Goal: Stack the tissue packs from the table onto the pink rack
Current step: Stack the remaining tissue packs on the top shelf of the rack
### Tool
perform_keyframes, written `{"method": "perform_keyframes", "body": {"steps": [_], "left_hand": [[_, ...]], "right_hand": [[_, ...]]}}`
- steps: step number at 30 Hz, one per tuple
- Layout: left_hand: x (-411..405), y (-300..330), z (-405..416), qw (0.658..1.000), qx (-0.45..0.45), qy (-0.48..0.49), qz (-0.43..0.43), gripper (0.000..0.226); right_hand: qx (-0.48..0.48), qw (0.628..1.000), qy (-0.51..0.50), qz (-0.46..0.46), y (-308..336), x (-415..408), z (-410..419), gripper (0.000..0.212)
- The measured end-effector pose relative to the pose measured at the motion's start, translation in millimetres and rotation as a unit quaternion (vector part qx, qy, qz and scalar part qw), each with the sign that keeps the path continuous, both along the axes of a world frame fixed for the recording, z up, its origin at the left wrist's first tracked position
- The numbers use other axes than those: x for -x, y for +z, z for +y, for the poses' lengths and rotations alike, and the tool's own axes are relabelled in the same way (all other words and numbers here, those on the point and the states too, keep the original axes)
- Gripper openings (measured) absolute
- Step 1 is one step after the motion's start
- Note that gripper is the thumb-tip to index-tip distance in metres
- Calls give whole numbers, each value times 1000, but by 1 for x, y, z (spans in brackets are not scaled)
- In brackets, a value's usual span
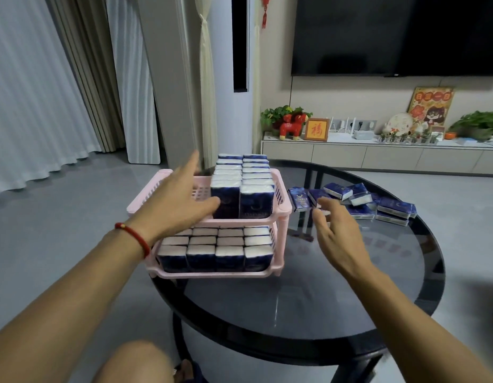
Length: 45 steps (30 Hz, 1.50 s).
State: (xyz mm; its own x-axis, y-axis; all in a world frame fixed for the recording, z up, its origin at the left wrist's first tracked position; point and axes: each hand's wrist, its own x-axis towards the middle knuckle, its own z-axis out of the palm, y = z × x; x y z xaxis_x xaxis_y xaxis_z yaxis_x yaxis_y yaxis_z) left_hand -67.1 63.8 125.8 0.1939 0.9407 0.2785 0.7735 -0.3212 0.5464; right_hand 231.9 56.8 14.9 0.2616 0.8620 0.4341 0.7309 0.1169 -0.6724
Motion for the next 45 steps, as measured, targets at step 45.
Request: {"method": "perform_keyframes", "body": {"steps": [45], "left_hand": [[-132,-134,-68,975,182,-129,-21,38]], "right_hand": [[198,957,114,-179,-15,-5,-121,47]]}}
